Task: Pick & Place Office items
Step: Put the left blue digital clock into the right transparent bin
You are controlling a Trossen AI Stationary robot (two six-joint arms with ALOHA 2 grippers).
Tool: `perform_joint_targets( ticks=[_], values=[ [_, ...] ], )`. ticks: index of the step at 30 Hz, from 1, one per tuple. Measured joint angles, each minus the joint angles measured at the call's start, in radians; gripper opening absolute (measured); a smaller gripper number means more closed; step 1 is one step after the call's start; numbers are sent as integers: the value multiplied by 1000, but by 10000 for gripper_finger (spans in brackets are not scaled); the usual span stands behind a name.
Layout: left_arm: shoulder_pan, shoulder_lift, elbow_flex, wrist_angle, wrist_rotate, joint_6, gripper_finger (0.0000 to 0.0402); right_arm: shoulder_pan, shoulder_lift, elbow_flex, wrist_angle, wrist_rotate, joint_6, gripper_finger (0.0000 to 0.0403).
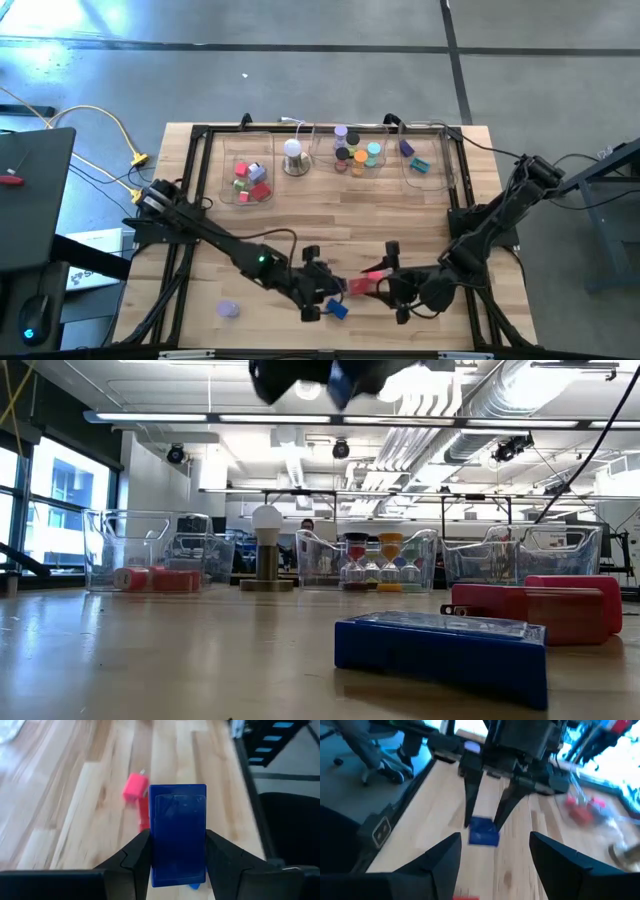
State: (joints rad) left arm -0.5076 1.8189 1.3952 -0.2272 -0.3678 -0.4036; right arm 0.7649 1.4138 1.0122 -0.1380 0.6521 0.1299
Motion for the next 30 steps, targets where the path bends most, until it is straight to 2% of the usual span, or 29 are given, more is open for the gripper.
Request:
perform_joint_targets(
  ticks=[5, 14, 30],
  values=[
    [-5, -1, 0, 46, 1, 45, 139, -14, 45, 0, 67, -10, -62, 224],
    [17, -1, 1, 54, 0, 47, 139, -50, 121, 0, 128, -109, -87, 224],
    [14, -3, 2, 80, 2, 67, 139, -120, 165, 0, 168, -138, -98, 224]
  ],
)
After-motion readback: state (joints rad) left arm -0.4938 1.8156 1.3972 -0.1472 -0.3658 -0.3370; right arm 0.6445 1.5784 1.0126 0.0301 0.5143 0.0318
